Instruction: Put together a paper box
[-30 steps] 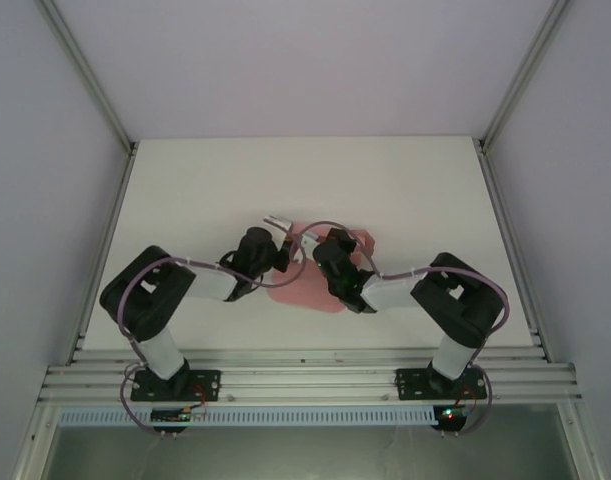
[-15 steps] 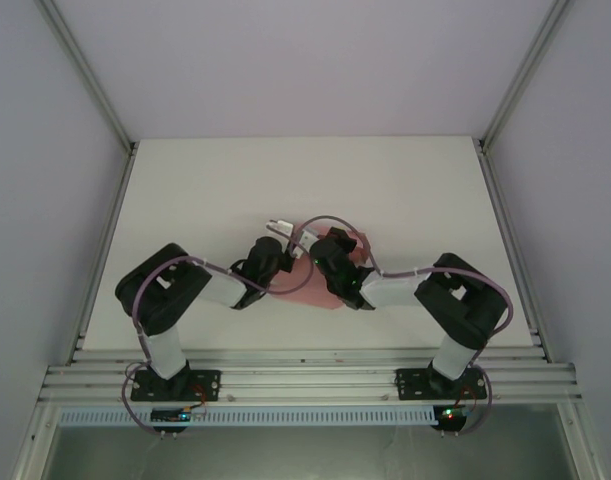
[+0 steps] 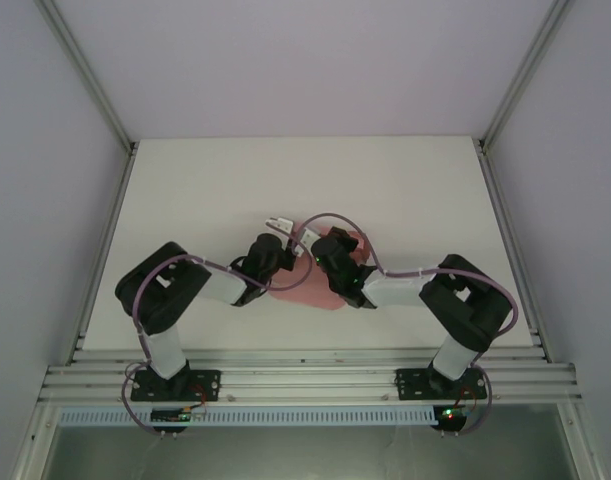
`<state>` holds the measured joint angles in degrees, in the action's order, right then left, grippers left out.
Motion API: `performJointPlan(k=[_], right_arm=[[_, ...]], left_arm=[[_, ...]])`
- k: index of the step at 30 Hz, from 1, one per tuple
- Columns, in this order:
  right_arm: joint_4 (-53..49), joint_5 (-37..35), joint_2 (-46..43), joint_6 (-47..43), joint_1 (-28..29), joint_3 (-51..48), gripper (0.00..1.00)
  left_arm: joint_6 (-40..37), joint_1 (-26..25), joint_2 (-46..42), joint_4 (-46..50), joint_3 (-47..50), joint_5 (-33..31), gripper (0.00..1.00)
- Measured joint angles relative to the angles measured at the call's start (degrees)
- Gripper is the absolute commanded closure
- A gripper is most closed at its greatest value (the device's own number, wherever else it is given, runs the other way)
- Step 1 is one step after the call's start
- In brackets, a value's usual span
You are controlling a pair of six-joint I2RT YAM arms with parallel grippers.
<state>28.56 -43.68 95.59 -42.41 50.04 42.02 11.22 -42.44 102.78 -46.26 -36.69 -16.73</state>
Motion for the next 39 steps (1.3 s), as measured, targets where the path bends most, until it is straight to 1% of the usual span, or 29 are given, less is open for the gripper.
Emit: performJointPlan(k=[1, 2, 3, 5, 6, 8, 10, 11, 15, 17, 19, 21, 23, 24, 25, 28, 31, 33, 39], right_arm=[[-0.2, 0.2, -0.1, 0.5, 0.0, 0.0, 0.85], [-0.6, 0.6, -0.4, 1.2, -0.1, 0.0, 0.73], [-1.5, 1.8, -1.1, 2.5, -0.1, -0.1, 0.69], [-3.9, 4.7, -2.7, 5.2, -0.1, -0.8, 0.55], [-5.2, 6.1, -3.7, 6.3, -0.1, -1.1, 0.52], [-9.2, 9.7, -6.8, 9.1, -0.5, -1.8, 0.36], [-13.2, 13.6, -10.6, 11.6, -1.2, -2.5, 0.24], [-15.0, 16.1, -13.0, 13.2, -1.6, -2.9, 0.19], [-19.0, 26.4, -21.7, 17.8, -3.6, -3.8, 0.05], [-19.4, 31.5, -25.0, 20.8, -6.1, -3.8, 0.03], [-19.3, 35.6, -27.3, 24.5, -9.8, -3.7, 0.02], [-19.7, 38.4, -27.6, 28.6, -13.7, -3.0, 0.02], [-20.8, 40.4, -25.8, 32.4, -17.1, -0.7, 0.02], [-21.4, 41.2, -24.3, 33.9, -18.3, 0.9, 0.03], [-22.3, 41.8, -22.2, 35.6, -19.4, 3.1, 0.03], [-24.3, 43.2, -16.2, 38.2, -20.2, 8.5, 0.06], [-26.0, 45.0, -11.2, 39.9, -20.1, 11.8, 0.07], [-26.8, 46.6, -8.9, 40.5, -20.1, 12.3, 0.08], [-27.1, 48.5, -5.2, 40.5, -19.9, 12.3, 0.11]], left_arm=[[0.0, 0.0, 0.1, -0.1, 0.0, 0.0, 1.00], [0.0, 0.0, 0.1, -0.1, 0.0, 0.1, 1.00], [0.1, 0.2, 0.3, -0.2, 0.0, 0.2, 1.00], [0.2, 0.9, 0.5, -0.4, 0.1, 1.2, 1.00], [0.2, 1.1, 0.5, -0.6, 0.1, 1.6, 1.00], [0.2, 1.5, 0.5, -0.6, 0.1, 2.7, 1.00], [0.3, 2.0, 0.5, -0.7, 0.1, 3.5, 1.00], [0.4, 2.2, 0.5, -0.7, 0.1, 3.9, 1.00], [0.4, 2.6, 0.6, -0.7, 0.1, 5.4, 1.00], [0.4, 2.8, 0.8, -1.1, 0.1, 6.6, 1.00], [0.4, 3.0, 1.0, -1.6, 0.1, 8.0, 1.00], [0.2, 3.1, 1.3, -2.0, 0.1, 9.6, 1.00], [0.2, 3.1, 1.3, -2.1, 0.1, 11.0, 1.00], [0.2, 3.1, 1.3, -2.2, 0.1, 11.5, 0.97], [0.0, 3.1, 1.3, -2.1, 0.0, 12.1, 0.92], [-0.6, 3.1, 1.6, -1.7, -0.6, 13.0, 0.89], [-0.9, 3.1, 1.6, -0.6, -1.3, 13.5, 0.86], [-1.2, 3.1, 1.6, 0.0, -1.7, 13.9, 0.83], [-1.3, 3.2, 1.6, 2.4, -2.0, 14.4, 0.83]])
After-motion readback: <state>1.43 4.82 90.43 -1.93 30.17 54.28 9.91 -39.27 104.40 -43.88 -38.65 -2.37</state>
